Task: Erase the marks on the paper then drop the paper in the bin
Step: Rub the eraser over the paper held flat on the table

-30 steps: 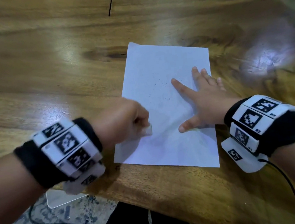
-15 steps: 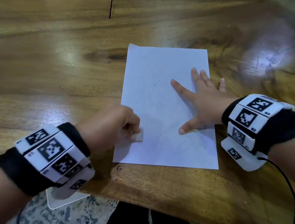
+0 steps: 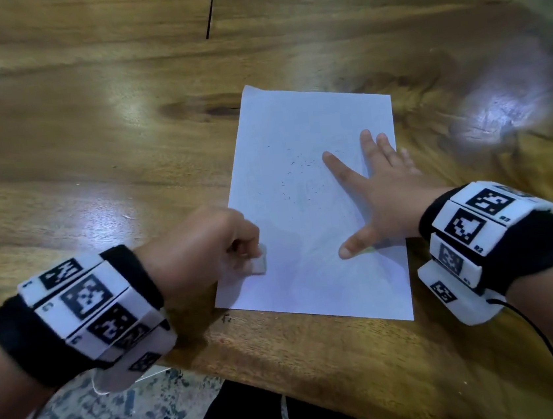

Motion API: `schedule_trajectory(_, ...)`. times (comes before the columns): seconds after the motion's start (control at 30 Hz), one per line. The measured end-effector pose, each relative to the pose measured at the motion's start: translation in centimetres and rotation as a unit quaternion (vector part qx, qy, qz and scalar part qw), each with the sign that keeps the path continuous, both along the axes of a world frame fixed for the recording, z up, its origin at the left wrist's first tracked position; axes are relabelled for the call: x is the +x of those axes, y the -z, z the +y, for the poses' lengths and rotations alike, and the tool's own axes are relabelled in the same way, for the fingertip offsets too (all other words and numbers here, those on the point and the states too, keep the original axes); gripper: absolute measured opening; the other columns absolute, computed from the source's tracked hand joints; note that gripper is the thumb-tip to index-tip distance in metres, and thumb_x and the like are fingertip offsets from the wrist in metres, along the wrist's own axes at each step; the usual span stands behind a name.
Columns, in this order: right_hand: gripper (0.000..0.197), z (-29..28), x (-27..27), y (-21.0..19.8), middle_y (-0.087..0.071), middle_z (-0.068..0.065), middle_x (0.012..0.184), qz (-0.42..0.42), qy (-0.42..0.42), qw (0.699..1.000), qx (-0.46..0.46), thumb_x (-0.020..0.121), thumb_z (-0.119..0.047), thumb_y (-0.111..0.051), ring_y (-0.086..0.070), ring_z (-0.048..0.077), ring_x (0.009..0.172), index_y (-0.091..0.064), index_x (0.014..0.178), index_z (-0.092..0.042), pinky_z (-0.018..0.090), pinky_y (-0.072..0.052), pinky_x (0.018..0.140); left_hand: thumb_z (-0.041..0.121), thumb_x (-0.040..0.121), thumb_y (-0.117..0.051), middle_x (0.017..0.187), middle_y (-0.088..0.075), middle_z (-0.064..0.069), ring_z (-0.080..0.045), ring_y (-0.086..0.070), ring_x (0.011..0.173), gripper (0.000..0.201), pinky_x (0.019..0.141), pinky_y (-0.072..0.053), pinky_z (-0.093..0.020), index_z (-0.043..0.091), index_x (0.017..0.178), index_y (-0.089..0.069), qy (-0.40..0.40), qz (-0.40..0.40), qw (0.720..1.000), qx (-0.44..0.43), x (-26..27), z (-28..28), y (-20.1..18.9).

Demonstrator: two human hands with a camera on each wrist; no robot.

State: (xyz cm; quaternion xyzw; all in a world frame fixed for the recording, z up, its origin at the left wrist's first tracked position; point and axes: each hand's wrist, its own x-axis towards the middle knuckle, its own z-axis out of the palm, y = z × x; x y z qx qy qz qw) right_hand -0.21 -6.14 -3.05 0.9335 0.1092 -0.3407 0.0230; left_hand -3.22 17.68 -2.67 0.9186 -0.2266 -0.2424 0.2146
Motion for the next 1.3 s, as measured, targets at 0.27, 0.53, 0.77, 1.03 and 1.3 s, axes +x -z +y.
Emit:
schedule_trajectory(0.27, 0.133, 0.0, 0.0, 0.0, 0.042, 0.015, 0.146, 0.004, 0.000, 1.000, 0.004, 0.055, -0.077, -0.066, 0.036, 0.032, 0.136, 0.033, 0.137, -0.043, 0.044, 0.012, 0.113, 0.013, 0.078, -0.068, 0.070, -0.063, 0.000, -0.009, -0.053, 0.062, 0.004, 0.054, -0.034, -0.011, 0.011, 0.075, -0.066, -0.060, -0.058, 0.996, -0.013, 1.7, -1.2, 0.2)
schedule_trajectory(0.53, 0.135, 0.2, 0.0, 0.3, 0.042, 0.015, 0.146, -0.001, -0.018, 1.000, -0.004, 0.053, -0.078, -0.067, 0.036, 0.031, 0.136, 0.034, 0.136, -0.043, 0.050, 0.010, 0.115, 0.012, 0.073, -0.071, 0.068, -0.060, 0.010, -0.006, -0.053, 0.064, 0.005, 0.054, -0.034, -0.007, 0.012, 0.078, -0.070, -0.048, -0.033, 0.998, -0.029, 3.0, -1.3, -0.5)
schedule_trajectory(0.77, 0.136, 0.1, 0.1, 0.4, 0.042, 0.016, 0.145, -0.002, -0.021, 1.000, -0.005, 0.051, -0.080, -0.066, 0.036, 0.032, 0.136, 0.035, 0.136, -0.043, 0.050, 0.012, 0.115, 0.022, 0.073, -0.072, 0.073, -0.062, 0.002, -0.015, -0.055, 0.070, 0.011, 0.058, -0.039, -0.017, 0.012, 0.077, -0.069, -0.018, -0.046, 0.998, -0.032, 3.4, -3.0, 0.2)
schedule_trajectory(1.03, 0.137, 0.2, 0.0, 0.6, 0.043, 0.015, 0.145, -0.004, -0.023, 1.000, -0.004, 0.052, -0.078, -0.067, 0.037, 0.033, 0.136, 0.035, 0.136, -0.043, 0.052, 0.011, 0.115, 0.022, 0.070, -0.075, 0.064, -0.053, 0.019, 0.008, -0.050, 0.061, 0.009, 0.056, -0.035, -0.004, 0.014, 0.074, -0.070, 0.017, 0.004, 0.999, -0.029, 1.7, -1.0, 0.1)
schedule_trajectory(1.3, 0.136, 0.1, 0.1, 0.5, 0.044, 0.015, 0.145, 0.002, -0.023, 1.000, -0.004, 0.052, -0.079, -0.066, 0.037, 0.032, 0.135, 0.035, 0.136, -0.043, 0.051, 0.011, 0.115, 0.035, 0.069, -0.066, 0.071, -0.064, 0.001, -0.019, -0.061, 0.067, 0.019, 0.060, -0.048, -0.030, 0.017, 0.066, -0.066, 0.036, -0.015, 0.998, -0.044, 0.1, -1.7, 0.7)
